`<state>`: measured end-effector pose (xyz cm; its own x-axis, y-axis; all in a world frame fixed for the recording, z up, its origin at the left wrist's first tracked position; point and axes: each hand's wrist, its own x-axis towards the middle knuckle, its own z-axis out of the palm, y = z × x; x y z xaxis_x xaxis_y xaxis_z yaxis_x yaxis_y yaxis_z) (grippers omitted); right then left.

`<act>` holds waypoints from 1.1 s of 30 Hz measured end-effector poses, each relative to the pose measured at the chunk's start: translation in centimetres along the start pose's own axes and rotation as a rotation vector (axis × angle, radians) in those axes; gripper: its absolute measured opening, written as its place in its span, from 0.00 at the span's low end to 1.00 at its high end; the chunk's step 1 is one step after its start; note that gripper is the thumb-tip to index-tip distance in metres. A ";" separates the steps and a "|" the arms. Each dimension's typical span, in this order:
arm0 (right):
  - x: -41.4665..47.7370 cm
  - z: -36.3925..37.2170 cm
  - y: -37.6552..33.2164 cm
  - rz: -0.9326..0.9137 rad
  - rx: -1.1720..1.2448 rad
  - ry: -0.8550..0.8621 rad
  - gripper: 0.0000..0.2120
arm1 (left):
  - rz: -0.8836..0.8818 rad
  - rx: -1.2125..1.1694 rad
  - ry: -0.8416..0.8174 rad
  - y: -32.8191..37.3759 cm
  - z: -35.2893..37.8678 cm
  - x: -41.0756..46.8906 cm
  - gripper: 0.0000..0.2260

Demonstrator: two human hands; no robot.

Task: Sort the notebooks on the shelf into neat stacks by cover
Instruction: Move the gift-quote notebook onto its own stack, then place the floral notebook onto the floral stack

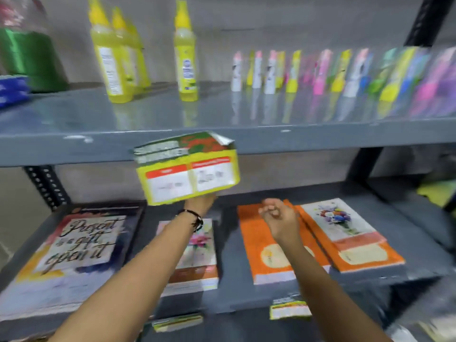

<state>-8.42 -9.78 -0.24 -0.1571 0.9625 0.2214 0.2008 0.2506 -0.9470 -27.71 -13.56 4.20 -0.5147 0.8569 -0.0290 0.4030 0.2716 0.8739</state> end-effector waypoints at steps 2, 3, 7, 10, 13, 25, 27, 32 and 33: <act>1.2 -4.6 1.4 -0.006 -0.050 0.023 0.08 | 0.123 -0.163 0.017 3.1 5.2 -0.2 0.11; 1.7 -6.2 2.1 -0.017 -0.092 0.030 0.08 | 0.174 -0.200 0.016 4.2 7.4 -0.5 0.09; 4.1 -13.6 5.0 0.001 -0.207 0.061 0.12 | 0.170 -0.260 -0.117 6.7 17.3 -1.1 0.09; 5.1 -18.1 6.6 0.053 -0.254 0.073 0.06 | 0.091 -0.239 -0.196 7.3 23.9 -0.9 0.08; 6.0 -21.7 8.7 0.176 -0.426 0.037 0.13 | -0.003 -0.232 -0.324 7.2 29.1 -0.7 0.06; 9.8 -24.8 15.0 0.492 -0.778 -0.212 0.27 | -0.342 -0.212 -0.201 8.3 33.4 1.2 0.23; 10.0 -24.7 15.3 0.492 -0.769 -0.201 0.28 | -0.365 -0.229 -0.158 8.5 33.3 1.4 0.28; 10.0 -24.7 16.7 0.487 -0.768 -0.159 0.34 | -0.438 -0.230 -0.179 9.4 34.2 1.5 0.22; 9.6 -24.7 16.1 0.472 -0.780 -0.144 0.33 | -0.460 -0.227 -0.138 9.9 34.1 1.1 0.19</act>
<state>17.16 6.10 -7.60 -0.0018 0.9736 -0.2284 0.8610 -0.1146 -0.4954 1.50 5.01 -3.74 -0.4890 0.7253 -0.4845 -0.0231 0.5445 0.8384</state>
